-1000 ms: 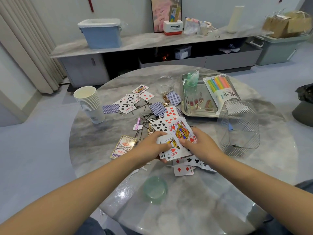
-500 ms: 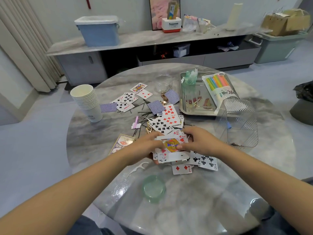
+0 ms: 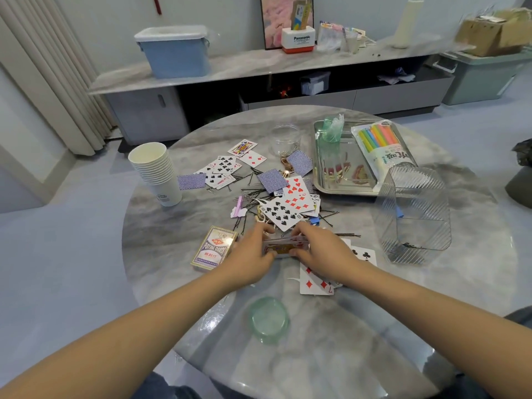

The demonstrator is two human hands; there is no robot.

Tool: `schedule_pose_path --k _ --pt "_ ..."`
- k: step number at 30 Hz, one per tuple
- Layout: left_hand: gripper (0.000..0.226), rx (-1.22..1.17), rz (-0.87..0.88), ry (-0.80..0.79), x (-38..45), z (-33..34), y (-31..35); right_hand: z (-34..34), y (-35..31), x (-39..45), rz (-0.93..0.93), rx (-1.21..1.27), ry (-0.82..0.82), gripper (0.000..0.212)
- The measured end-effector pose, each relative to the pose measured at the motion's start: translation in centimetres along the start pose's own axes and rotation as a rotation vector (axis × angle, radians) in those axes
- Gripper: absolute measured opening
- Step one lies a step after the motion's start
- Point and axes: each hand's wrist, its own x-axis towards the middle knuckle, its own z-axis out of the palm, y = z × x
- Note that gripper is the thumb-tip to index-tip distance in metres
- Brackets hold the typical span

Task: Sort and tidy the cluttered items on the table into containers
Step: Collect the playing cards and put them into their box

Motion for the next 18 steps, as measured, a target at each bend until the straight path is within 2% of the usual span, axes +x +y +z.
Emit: schedule_pose_path --k 3,6,8,11,14,18 --pt "0.043 -0.249 -0.040 -0.014 -0.1 0.2 0.6 0.4 0.2 -0.1 0.001 0.077 -0.029 0.040" --pt "0.045 -0.379 -0.048 -0.023 -0.2 0.6 1.2 0.8 0.1 -0.1 -0.016 0.113 -0.064 0.040" --pt "0.040 -0.353 -0.033 -0.015 -0.1 0.5 1.2 0.6 0.3 0.0 -0.010 0.115 -0.065 0.030" --pt "0.029 -0.128 0.036 0.010 0.0 0.4 0.7 0.0 0.9 0.3 0.006 0.080 -0.104 0.022" --pt "0.022 -0.033 0.057 0.067 -0.1 0.7 0.8 -0.6 1.2 0.3 0.013 0.077 -0.149 0.032" --pt "0.019 -0.092 -0.037 0.153 0.3 0.3 1.4 -2.3 2.4 0.2 0.071 -0.056 -0.100 0.048"
